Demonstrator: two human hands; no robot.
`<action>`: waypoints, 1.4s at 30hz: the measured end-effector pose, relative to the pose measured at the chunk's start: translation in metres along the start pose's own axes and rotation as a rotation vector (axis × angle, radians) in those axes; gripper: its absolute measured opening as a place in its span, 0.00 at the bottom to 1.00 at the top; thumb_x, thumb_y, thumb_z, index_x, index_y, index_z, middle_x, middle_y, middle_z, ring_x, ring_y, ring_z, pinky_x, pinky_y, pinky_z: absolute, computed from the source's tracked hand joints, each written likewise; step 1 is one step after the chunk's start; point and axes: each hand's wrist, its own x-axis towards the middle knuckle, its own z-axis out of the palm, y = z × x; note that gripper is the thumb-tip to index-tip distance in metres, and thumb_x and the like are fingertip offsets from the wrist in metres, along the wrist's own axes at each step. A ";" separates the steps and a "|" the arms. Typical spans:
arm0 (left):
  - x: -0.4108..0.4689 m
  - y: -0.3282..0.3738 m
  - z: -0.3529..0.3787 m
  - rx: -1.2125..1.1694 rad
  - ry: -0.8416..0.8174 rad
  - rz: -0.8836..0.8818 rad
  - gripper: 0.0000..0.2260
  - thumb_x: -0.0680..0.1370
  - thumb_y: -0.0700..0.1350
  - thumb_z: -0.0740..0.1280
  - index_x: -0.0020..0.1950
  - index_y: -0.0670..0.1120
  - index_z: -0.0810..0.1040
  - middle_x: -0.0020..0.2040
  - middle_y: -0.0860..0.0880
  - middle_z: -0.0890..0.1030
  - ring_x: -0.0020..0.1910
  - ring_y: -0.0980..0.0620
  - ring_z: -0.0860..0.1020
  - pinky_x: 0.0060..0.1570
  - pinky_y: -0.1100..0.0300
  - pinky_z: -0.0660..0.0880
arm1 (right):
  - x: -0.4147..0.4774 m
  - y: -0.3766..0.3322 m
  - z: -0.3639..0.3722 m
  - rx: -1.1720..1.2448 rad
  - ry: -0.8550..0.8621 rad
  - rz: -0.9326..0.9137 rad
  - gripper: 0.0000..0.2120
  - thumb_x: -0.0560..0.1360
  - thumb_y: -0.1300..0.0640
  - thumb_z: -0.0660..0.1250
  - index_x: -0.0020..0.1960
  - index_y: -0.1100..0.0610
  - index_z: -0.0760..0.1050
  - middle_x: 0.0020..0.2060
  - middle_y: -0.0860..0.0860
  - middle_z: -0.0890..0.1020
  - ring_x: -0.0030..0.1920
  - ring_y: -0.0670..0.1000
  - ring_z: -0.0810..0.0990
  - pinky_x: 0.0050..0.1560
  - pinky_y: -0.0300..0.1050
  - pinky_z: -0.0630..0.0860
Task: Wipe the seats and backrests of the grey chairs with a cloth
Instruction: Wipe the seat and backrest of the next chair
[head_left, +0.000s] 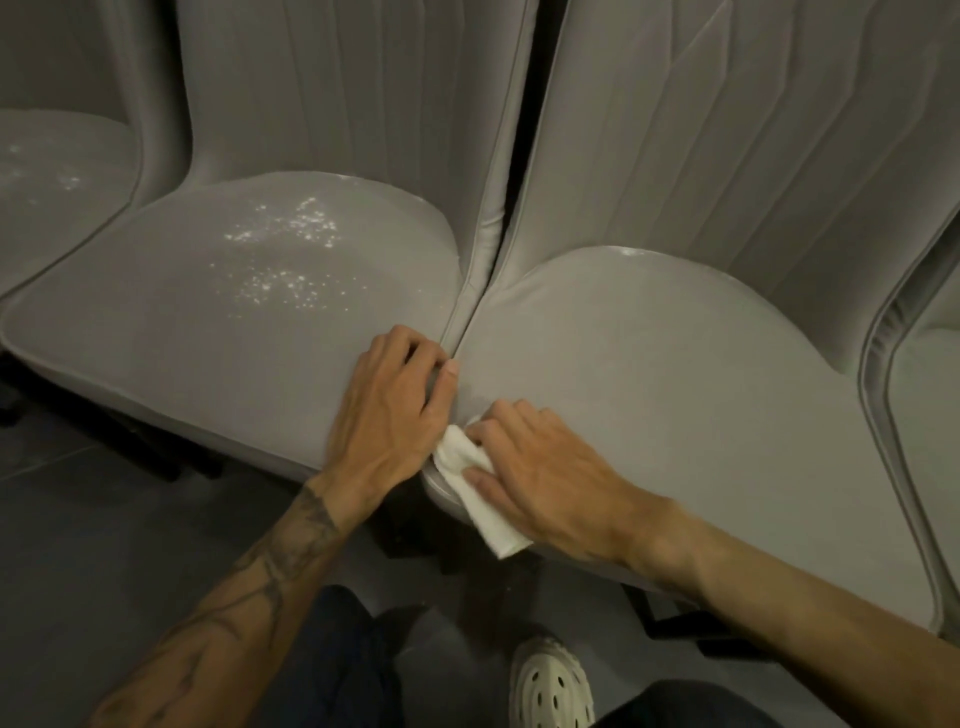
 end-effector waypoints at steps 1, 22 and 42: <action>0.000 -0.001 0.001 0.011 0.009 0.007 0.16 0.84 0.54 0.56 0.51 0.46 0.78 0.53 0.48 0.74 0.50 0.56 0.66 0.52 0.60 0.63 | -0.008 0.012 -0.004 0.006 -0.004 0.023 0.16 0.85 0.44 0.51 0.62 0.53 0.70 0.55 0.49 0.72 0.51 0.49 0.69 0.54 0.45 0.67; 0.002 -0.003 0.010 0.226 0.025 0.102 0.10 0.83 0.50 0.60 0.53 0.46 0.76 0.53 0.45 0.74 0.49 0.44 0.72 0.49 0.48 0.68 | -0.063 0.191 -0.019 -0.232 0.277 1.102 0.16 0.84 0.52 0.56 0.58 0.64 0.73 0.57 0.65 0.75 0.56 0.65 0.73 0.53 0.60 0.69; 0.130 0.034 0.086 0.260 -0.047 0.208 0.11 0.81 0.50 0.61 0.54 0.44 0.78 0.53 0.43 0.78 0.51 0.39 0.73 0.49 0.42 0.72 | 0.034 0.271 -0.016 -0.191 0.285 0.974 0.11 0.82 0.60 0.53 0.60 0.61 0.69 0.60 0.60 0.72 0.58 0.62 0.71 0.56 0.53 0.65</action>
